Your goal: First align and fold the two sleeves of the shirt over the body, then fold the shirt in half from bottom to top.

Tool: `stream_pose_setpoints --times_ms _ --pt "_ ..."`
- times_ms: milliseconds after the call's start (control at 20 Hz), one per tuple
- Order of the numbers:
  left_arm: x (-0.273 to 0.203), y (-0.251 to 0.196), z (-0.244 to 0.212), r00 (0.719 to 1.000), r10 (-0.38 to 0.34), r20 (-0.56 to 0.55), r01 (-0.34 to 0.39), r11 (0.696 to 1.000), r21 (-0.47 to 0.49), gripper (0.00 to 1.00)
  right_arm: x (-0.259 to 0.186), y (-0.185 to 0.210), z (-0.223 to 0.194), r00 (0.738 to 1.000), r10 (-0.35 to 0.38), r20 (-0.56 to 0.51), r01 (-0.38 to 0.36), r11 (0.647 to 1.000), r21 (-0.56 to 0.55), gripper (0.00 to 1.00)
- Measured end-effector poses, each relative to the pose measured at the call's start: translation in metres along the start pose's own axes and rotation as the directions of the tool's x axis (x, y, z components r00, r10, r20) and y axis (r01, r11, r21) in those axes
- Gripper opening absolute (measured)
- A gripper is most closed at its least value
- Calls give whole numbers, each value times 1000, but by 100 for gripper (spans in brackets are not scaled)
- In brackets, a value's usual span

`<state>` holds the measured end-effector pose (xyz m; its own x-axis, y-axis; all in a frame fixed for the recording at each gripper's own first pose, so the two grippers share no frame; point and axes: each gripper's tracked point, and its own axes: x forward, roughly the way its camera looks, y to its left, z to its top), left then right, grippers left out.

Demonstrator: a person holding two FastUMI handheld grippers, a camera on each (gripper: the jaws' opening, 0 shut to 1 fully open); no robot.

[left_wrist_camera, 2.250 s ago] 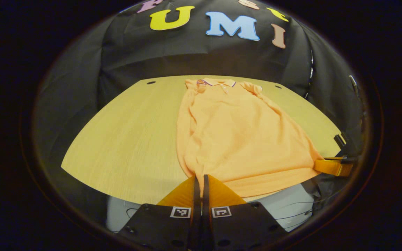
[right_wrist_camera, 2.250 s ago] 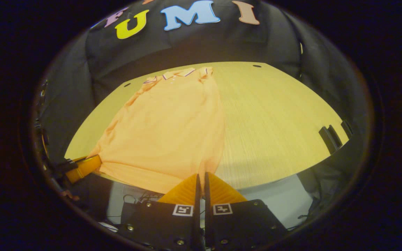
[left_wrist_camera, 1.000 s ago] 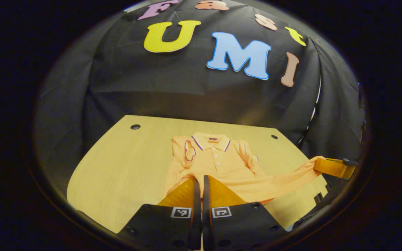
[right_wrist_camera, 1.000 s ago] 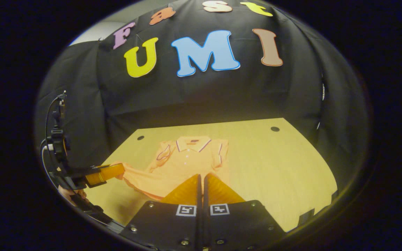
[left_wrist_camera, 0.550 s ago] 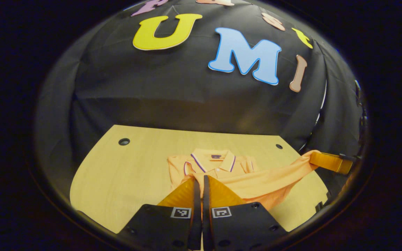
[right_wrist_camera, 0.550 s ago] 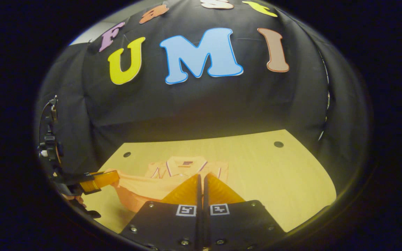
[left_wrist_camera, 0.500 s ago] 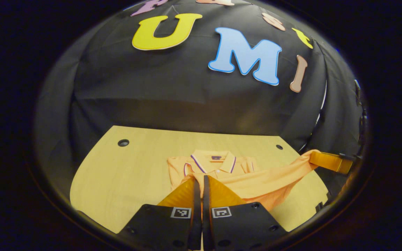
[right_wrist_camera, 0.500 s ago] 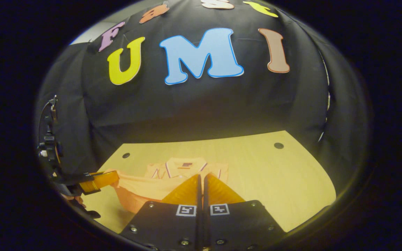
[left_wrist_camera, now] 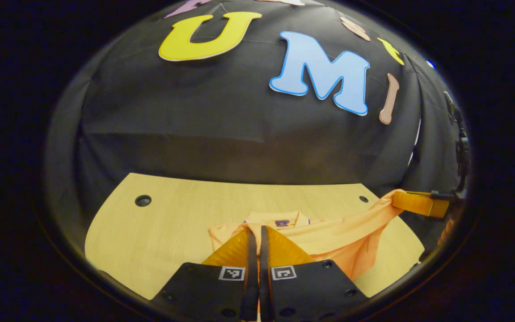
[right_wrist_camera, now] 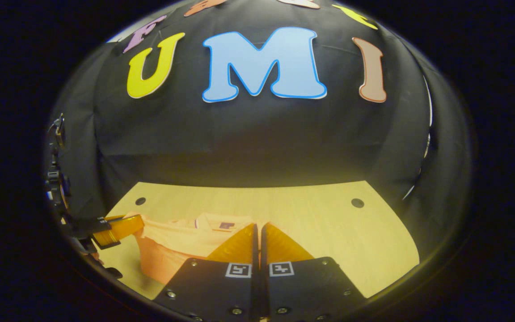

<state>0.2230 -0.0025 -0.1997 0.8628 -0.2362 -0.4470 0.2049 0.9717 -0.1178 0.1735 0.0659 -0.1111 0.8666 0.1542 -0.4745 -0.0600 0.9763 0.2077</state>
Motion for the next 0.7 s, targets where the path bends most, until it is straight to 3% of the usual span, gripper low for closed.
stream_pose_setpoints --times_ms 350,700 --pt "47 23 12 998 34 43 -35 999 31 7 61 -1 9 1000 -31 -2 31 999 -35 0" --pt "94 36 2 995 65 73 -70 995 72 7 114 -6 -10 996 -82 -23 79 992 -102 0"
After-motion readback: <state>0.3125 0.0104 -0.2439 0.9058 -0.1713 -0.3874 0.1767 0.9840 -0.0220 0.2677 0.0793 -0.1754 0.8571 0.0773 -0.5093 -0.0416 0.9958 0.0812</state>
